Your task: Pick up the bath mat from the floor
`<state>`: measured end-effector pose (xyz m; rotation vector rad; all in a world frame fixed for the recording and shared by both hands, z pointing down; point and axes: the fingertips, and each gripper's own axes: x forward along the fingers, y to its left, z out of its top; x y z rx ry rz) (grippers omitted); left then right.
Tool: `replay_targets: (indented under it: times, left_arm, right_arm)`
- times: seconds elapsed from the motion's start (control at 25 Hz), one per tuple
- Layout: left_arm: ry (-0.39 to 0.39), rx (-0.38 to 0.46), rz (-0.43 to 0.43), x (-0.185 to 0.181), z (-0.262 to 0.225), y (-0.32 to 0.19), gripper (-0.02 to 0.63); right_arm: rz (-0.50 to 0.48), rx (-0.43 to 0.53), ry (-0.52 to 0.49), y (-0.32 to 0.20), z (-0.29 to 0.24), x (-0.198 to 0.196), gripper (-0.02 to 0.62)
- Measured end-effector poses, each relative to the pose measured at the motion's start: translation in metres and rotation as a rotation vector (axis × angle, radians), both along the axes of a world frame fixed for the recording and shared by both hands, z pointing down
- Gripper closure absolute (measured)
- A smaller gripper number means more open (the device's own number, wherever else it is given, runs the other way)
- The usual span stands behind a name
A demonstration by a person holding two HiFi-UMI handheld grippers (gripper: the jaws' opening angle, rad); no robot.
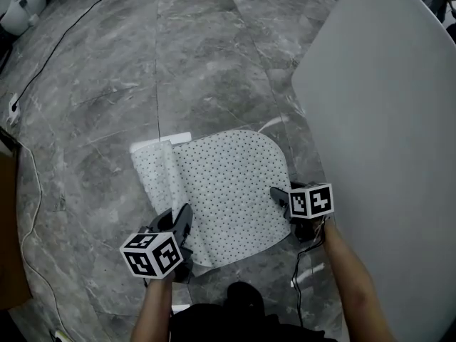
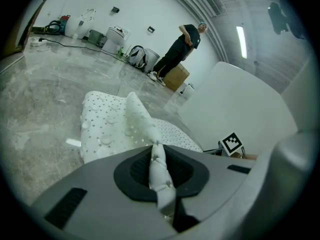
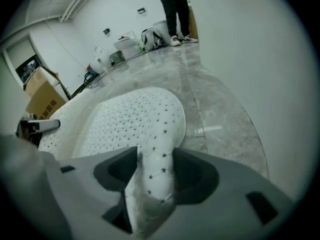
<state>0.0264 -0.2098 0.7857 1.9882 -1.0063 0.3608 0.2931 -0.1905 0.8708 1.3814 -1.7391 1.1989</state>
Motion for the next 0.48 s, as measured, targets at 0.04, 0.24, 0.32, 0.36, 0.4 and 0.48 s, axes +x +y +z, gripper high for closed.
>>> replay_targets:
  times: [0.04, 0.24, 0.32, 0.36, 0.4, 0.48]
  left_arm:
    - [-0.005, 0.001, -0.002, -0.003, 0.000, 0.001, 0.578]
    - [-0.029, 0.007, -0.018, -0.021, -0.002, 0.010, 0.578]
    - [-0.040, 0.012, -0.035, -0.031, -0.003, 0.014, 0.578]
    - [-0.043, 0.015, -0.045, -0.036, -0.003, 0.016, 0.578]
    - [-0.046, 0.017, -0.057, -0.042, -0.004, 0.018, 0.578]
    - [-0.051, 0.022, -0.079, -0.053, -0.007, 0.024, 0.578]
  right_arm:
    - [-0.028, -0.001, -0.001, 0.002, 0.000, -0.008, 0.368]
    - [-0.103, 0.014, -0.008, 0.010, -0.009, -0.040, 0.402]
    - [-0.123, 0.026, -0.001, 0.013, -0.015, -0.048, 0.452]
    - [-0.121, 0.033, -0.009, 0.015, -0.019, -0.051, 0.487]
    - [-0.112, 0.040, -0.026, 0.016, -0.024, -0.054, 0.508]
    - [-0.080, 0.051, -0.072, 0.019, -0.034, -0.060, 0.532]
